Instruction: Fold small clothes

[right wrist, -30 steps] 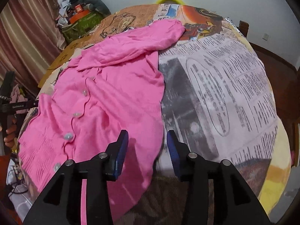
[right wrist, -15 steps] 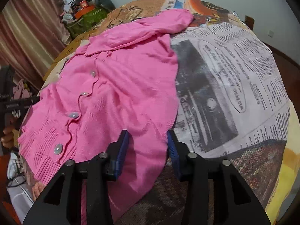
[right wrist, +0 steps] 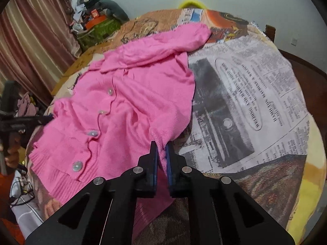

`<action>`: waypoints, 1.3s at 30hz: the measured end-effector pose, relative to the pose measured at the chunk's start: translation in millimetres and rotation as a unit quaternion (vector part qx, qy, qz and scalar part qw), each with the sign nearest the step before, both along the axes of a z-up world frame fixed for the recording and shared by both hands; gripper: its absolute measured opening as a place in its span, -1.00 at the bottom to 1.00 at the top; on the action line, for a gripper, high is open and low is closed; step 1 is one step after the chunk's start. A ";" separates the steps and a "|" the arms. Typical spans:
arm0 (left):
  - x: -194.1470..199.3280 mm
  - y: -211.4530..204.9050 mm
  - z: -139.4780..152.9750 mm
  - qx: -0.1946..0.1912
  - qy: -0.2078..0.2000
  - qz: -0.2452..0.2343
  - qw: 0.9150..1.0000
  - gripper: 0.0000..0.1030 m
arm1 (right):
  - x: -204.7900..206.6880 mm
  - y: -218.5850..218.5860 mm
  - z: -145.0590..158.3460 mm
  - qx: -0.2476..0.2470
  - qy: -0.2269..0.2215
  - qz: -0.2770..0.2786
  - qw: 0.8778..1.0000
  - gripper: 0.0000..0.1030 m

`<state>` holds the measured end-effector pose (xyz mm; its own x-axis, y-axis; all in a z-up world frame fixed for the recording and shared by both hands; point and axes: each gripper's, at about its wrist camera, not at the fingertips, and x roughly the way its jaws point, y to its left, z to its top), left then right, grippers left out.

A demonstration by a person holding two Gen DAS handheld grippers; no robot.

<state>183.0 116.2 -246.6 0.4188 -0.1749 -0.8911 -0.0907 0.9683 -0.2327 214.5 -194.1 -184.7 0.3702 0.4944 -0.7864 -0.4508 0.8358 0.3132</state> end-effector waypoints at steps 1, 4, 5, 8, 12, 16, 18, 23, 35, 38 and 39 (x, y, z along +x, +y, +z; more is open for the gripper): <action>-0.8 -0.5 0.5 -0.003 -0.002 -0.001 1.000 -0.63 | -0.2 -0.8 3.0 0.001 -0.005 -0.001 1.000 -0.88; -0.6 1.2 4.1 -0.005 -0.004 0.000 1.000 -0.93 | 1.2 -4.6 12.4 0.009 -0.016 -0.005 1.000 -0.88; -0.4 2.6 6.5 0.000 -0.007 0.004 1.000 -0.94 | 2.2 -4.9 15.7 0.011 -0.019 -0.005 1.000 -0.89; -0.1 9.9 21.9 0.004 -0.029 0.016 0.999 -0.94 | 4.5 -4.0 26.4 0.018 -0.032 -0.003 0.999 -0.89; 3.3 17.4 56.1 0.004 -0.074 0.029 0.997 -0.94 | 10.6 -2.4 44.0 0.036 -0.055 -0.005 0.998 -0.89; 11.8 18.5 93.3 0.004 -0.120 0.031 0.992 -0.94 | 21.4 -0.4 64.1 0.060 -0.078 -0.009 0.995 -0.89; 18.7 17.1 112.0 0.001 -0.143 0.029 0.989 -0.94 | 27.4 3.0 74.8 0.068 -0.091 -0.010 0.993 -0.89; 48.5 13.9 141.0 0.016 -0.178 0.025 0.984 -0.94 | 47.4 11.7 91.8 0.073 -0.118 -0.010 0.990 -0.89; 158.4 40.6 78.9 0.040 -0.104 0.061 0.992 -0.94 | 134.0 43.5 65.0 0.031 -0.102 -0.018 0.994 -0.89; 181.0 52.8 46.1 0.040 -0.069 0.072 0.994 -0.94 | 154.7 48.8 45.2 0.023 -0.082 -0.023 0.996 -0.88; 189.2 57.5 32.9 0.042 -0.057 0.076 0.995 -0.94 | 160.1 49.8 40.0 0.019 -0.078 -0.026 0.996 -0.88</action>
